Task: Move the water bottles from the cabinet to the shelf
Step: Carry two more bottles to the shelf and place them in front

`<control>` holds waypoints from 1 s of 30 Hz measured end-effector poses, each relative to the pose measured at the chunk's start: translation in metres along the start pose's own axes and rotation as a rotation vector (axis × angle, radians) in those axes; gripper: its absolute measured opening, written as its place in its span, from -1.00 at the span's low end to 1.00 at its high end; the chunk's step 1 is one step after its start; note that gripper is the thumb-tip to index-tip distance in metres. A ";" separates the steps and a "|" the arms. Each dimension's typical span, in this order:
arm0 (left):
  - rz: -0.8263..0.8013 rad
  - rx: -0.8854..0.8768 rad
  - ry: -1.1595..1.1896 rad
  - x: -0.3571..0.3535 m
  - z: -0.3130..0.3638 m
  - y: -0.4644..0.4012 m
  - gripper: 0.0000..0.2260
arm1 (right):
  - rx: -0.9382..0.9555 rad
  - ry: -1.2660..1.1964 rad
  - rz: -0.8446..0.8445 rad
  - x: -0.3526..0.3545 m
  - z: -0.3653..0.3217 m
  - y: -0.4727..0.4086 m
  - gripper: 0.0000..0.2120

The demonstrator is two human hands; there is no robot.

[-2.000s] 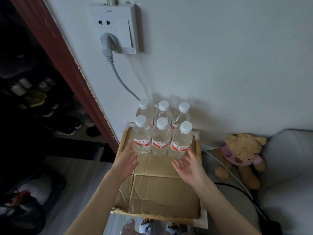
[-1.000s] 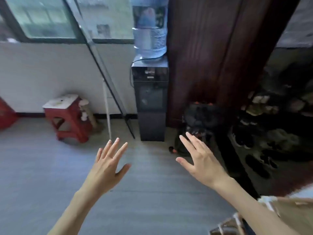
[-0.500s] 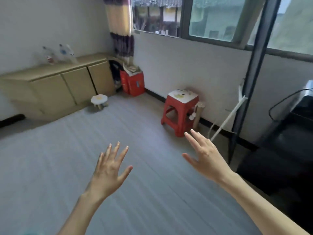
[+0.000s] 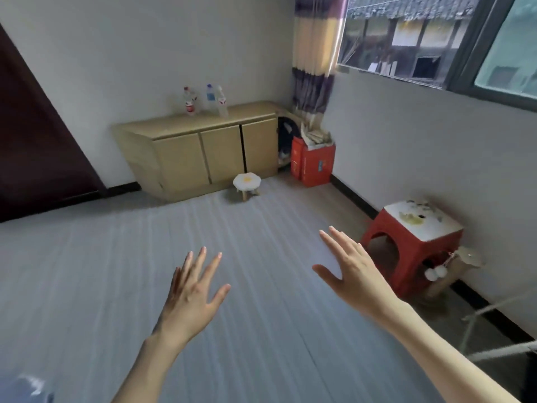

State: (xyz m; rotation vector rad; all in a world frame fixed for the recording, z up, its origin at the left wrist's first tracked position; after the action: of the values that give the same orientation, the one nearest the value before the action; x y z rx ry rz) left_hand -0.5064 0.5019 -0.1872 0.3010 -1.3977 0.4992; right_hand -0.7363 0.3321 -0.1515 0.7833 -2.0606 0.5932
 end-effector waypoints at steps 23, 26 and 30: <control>-0.023 0.201 0.047 -0.034 -0.180 -0.462 -0.23 | 0.199 0.057 -0.213 -0.107 -0.008 -0.553 -0.35; -0.038 0.192 0.069 -0.041 -0.197 -0.523 -0.24 | 0.194 0.046 -0.212 -0.117 -0.001 -0.618 -0.34; -0.055 0.199 0.093 -0.056 -0.224 -0.600 -0.21 | 0.196 0.042 -0.226 -0.138 0.011 -0.708 -0.34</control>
State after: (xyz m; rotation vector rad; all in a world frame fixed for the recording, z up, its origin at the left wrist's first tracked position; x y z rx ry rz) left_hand -0.0181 0.0857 -0.2250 0.4702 -1.2479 0.6006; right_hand -0.1768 -0.1229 -0.1819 1.0910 -1.8619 0.6836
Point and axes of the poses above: each hand's wrist, its own y-axis away from the middle knuckle, its own x-axis out of the back of the hand, z = x × y, the point moved 3 cm from there along -y, towards the middle knuckle, and after that the axes turned 10 degrees about -y, right-handed, at the moved point
